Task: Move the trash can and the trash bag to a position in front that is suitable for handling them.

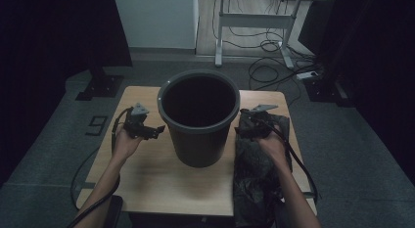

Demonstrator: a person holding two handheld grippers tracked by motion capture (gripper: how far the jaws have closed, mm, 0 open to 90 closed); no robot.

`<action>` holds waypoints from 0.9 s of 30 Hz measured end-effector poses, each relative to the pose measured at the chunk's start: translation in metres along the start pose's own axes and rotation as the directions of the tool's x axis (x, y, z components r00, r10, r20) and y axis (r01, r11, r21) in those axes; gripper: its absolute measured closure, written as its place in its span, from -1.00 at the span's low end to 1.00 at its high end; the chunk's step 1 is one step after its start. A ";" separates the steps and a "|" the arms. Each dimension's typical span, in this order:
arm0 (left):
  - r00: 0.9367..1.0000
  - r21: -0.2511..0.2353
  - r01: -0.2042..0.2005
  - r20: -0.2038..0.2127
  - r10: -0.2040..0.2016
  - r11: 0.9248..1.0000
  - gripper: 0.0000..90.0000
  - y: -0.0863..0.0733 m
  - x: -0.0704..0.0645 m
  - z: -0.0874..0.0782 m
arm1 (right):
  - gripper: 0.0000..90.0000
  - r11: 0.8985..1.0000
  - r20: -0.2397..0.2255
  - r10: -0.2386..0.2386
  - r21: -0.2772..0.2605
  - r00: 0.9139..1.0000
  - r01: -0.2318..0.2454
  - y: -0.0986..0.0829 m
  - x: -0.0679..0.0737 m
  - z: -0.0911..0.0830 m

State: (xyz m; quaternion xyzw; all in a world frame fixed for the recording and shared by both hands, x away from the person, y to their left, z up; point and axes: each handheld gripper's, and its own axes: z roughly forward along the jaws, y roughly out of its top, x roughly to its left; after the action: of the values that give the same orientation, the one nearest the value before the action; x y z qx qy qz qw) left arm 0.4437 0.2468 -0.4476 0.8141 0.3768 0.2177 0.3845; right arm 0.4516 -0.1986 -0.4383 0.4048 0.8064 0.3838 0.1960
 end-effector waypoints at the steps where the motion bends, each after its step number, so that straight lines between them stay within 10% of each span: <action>1: 1.000 0.006 -0.005 0.002 0.005 1.000 -1.00 -0.005 -0.002 -0.001 | -0.79 1.000 0.002 0.005 0.003 1.000 -0.005 -0.006 -0.002 -0.005; 18: 1.000 0.079 -0.028 0.007 0.027 0.996 -1.00 -0.103 -0.049 -0.003 | -0.57 0.978 0.115 0.108 0.168 0.987 -0.126 -0.126 -0.020 -0.057; 27: 1.000 0.095 -0.013 -0.009 0.014 0.995 -1.00 -0.113 -0.044 -0.002 | -0.27 0.957 0.146 0.125 0.244 0.981 -0.158 -0.160 -0.014 -0.064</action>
State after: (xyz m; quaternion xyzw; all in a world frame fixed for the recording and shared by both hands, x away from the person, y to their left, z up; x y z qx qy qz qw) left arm 0.3645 0.2604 -0.5392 0.8330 0.3829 0.2059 0.3421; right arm 0.3391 -0.2995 -0.5227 0.5075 0.8035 0.2634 0.1658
